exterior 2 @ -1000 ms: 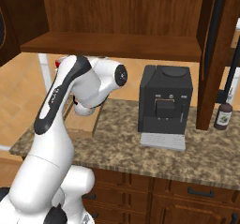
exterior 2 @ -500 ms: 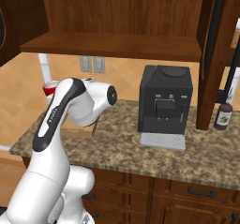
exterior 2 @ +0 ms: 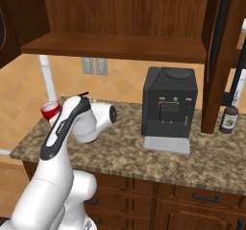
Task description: Pick the kettle from the counter and place it on the tray. Then pick the mug from the cabinet and place it on the tray. Then close the cabinet doors.
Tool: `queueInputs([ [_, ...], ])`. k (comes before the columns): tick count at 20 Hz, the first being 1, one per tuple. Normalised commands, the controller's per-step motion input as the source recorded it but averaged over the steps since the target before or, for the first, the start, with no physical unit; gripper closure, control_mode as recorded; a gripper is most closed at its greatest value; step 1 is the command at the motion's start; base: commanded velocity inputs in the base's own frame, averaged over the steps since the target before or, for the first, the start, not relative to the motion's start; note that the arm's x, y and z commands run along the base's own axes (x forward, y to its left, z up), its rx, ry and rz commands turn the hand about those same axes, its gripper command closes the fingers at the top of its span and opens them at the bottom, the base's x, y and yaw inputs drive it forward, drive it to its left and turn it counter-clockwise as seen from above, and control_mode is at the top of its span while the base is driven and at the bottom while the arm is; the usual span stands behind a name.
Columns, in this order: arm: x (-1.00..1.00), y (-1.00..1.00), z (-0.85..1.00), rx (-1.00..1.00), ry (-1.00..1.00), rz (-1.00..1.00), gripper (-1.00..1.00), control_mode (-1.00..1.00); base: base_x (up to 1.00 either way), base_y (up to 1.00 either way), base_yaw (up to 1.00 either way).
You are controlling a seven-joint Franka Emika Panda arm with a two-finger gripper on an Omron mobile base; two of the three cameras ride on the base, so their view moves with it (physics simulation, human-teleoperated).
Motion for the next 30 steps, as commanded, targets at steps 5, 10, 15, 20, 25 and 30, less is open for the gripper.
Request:
queueInputs([
  [5,0.37,0.00,-0.41,0.00,-0.01,0.11,1.00,-1.00,0.00,0.00,0.00],
  [10,0.47,0.00,-0.40,0.00,0.00,0.07,1.00,-1.00,0.00,0.00,0.00],
  [15,0.57,-0.11,-0.30,0.00,0.00,0.04,1.00,-1.00,0.00,0.00,0.00],
  [20,0.60,-0.12,-0.32,0.00,0.00,0.04,1.00,-1.00,0.00,0.00,0.00],
  [25,0.53,-0.08,-0.37,0.00,0.00,0.04,1.00,-1.00,0.00,0.00,0.00],
  [30,0.45,-0.05,-0.34,0.00,0.00,0.04,1.00,-1.00,0.00,0.00,0.00],
])
